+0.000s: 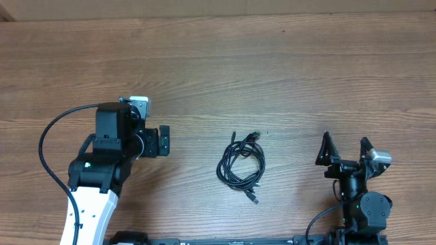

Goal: Untangle cables
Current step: 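Move the left gripper right and down over the black cable bundle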

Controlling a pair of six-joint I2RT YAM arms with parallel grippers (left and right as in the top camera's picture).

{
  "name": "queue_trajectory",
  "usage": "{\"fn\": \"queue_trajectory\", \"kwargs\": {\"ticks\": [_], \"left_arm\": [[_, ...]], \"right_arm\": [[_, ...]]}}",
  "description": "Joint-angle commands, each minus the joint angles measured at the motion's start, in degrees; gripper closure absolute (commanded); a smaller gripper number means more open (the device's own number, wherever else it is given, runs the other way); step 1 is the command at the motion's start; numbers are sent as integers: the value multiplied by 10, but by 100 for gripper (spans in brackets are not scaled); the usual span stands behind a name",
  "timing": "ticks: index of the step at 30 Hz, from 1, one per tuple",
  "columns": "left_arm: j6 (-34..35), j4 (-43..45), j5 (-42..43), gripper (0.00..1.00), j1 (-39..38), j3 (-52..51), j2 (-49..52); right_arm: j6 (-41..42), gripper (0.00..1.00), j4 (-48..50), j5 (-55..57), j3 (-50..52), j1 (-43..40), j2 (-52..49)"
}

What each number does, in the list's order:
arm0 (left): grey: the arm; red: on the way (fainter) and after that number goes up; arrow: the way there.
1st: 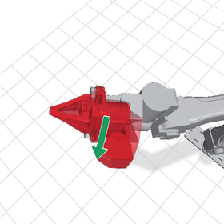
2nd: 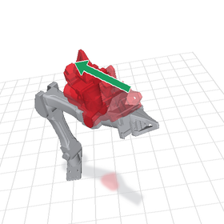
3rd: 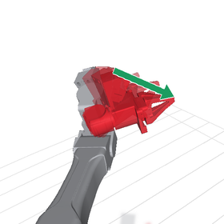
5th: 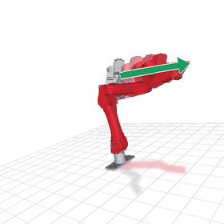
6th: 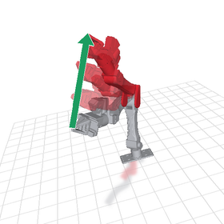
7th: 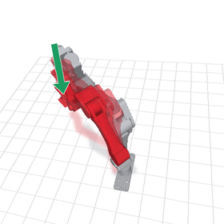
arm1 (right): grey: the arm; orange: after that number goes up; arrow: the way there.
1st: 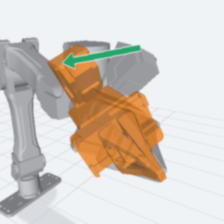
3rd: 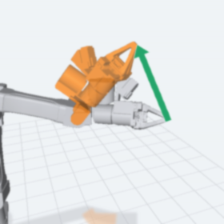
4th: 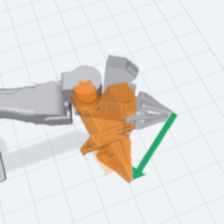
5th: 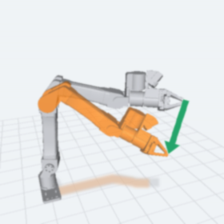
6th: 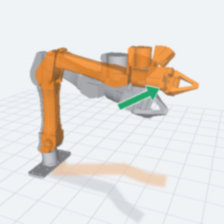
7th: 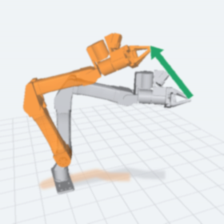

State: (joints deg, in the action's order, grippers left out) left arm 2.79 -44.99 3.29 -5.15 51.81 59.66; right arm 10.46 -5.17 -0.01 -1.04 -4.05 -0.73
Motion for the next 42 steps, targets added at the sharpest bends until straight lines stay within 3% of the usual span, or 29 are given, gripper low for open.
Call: {"fn": "queue_trajectory", "kwargs": {"ticks": [1,8,22,42], "left_arm": [[-7,3,15,0,2,17,2],[-42,15,78,0,-5,17,10],[-56,13,88,0,-169,17,118],[91,13,85,0,-256,17,198]], "right_arm": [[-3,0,3,-1,6,-1,6],[-3,0,3,-1,6,-1,6],[-3,0,3,-1,6,-1,6],[-3,0,3,-1,6,-1,6]]}}
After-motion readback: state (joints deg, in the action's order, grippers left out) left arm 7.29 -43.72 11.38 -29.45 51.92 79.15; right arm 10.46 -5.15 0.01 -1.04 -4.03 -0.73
